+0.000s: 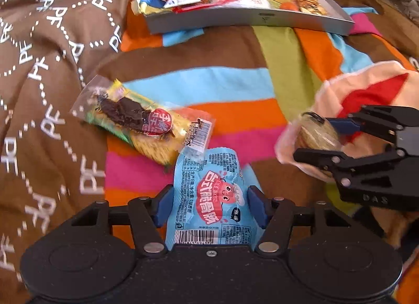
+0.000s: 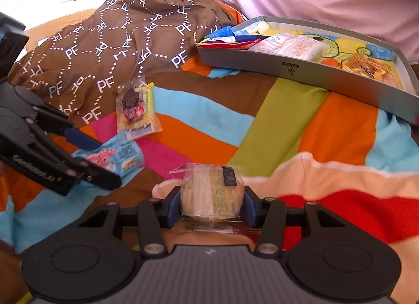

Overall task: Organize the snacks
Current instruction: 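Lift the biscuit and the fish packet toward the grey tray, then carry the biscuit and fish packet over the grey tray with both tools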

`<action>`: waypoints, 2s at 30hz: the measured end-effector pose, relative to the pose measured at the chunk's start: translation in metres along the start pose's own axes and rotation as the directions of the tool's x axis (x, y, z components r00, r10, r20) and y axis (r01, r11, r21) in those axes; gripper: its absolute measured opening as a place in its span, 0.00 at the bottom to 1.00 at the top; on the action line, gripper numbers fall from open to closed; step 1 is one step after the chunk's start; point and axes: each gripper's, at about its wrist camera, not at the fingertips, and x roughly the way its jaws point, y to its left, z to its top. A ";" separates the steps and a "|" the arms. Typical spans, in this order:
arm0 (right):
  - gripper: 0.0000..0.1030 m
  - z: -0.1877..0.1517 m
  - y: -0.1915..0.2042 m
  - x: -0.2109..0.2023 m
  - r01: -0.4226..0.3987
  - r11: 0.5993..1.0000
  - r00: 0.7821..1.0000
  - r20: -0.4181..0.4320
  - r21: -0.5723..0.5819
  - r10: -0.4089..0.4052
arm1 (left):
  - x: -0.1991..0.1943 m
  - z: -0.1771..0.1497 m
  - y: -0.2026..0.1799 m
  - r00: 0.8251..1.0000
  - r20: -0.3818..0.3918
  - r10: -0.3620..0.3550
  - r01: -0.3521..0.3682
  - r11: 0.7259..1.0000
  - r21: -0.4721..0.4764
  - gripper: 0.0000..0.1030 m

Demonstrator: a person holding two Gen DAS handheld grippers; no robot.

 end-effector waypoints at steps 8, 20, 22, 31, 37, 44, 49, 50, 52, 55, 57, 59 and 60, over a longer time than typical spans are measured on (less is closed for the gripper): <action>0.51 -0.011 0.008 -0.017 -0.012 1.000 1.000 -0.020 -0.025 0.011 | -0.004 -0.013 -0.017 0.999 -0.032 -0.036 0.038 0.998 0.051 0.68; 0.51 -0.013 0.012 -0.024 -0.004 0.999 0.999 -0.043 -0.032 0.002 | -0.003 -0.015 -0.026 0.997 -0.045 -0.059 0.064 0.992 0.106 0.63; 0.51 -0.014 0.013 -0.026 -0.004 1.000 0.999 -0.047 -0.030 0.003 | -0.005 -0.016 -0.027 0.996 -0.048 -0.070 0.074 0.992 0.101 0.63; 0.51 -0.022 0.015 -0.042 -0.008 0.999 0.997 -0.074 -0.031 0.006 | -0.019 -0.031 -0.047 0.980 -0.121 -0.160 0.174 0.978 0.118 0.62; 0.51 -0.024 0.012 -0.057 -0.002 1.000 0.996 -0.091 -0.031 -0.001 | -0.024 -0.035 -0.052 0.937 -0.198 -0.288 0.293 0.956 -0.004 0.60; 0.51 -0.031 -0.005 -0.072 0.054 0.999 0.993 -0.108 -0.004 -0.054 | -0.023 -0.036 -0.057 0.881 -0.242 -0.407 0.400 0.913 -0.080 0.60; 0.51 -0.033 -0.009 -0.080 0.067 0.998 0.993 -0.099 -0.007 -0.068 | -0.027 -0.030 -0.061 0.835 -0.225 -0.502 0.487 0.865 -0.121 0.60; 0.51 -0.032 -0.010 -0.081 0.069 0.998 0.993 -0.096 -0.009 -0.070 | -0.028 -0.029 -0.064 0.831 -0.219 -0.511 0.499 0.859 -0.111 0.60; 0.51 -0.030 -0.011 -0.083 0.079 0.997 0.993 -0.087 -0.014 -0.079 | -0.031 -0.026 -0.071 0.838 -0.199 -0.508 0.503 0.860 -0.079 0.60; 0.51 -0.025 -0.015 -0.086 0.103 0.994 0.993 -0.059 -0.032 -0.105 | -0.033 -0.020 -0.072 0.851 -0.168 -0.497 0.492 0.867 -0.076 0.60; 0.51 -0.019 -0.020 -0.089 0.128 0.991 0.991 -0.034 -0.034 -0.129 | -0.035 -0.014 -0.070 0.865 -0.141 -0.482 0.476 0.876 -0.078 0.60; 0.51 -0.012 -0.028 -0.092 0.154 0.988 0.988 -0.011 -0.016 -0.154 | -0.036 -0.007 -0.065 0.881 -0.108 -0.460 0.454 0.888 -0.076 0.60; 0.52 -0.010 -0.032 -0.092 0.164 0.986 0.986 -0.002 -0.001 -0.164 | -0.037 -0.003 -0.063 0.889 -0.091 -0.449 0.443 0.893 -0.077 0.60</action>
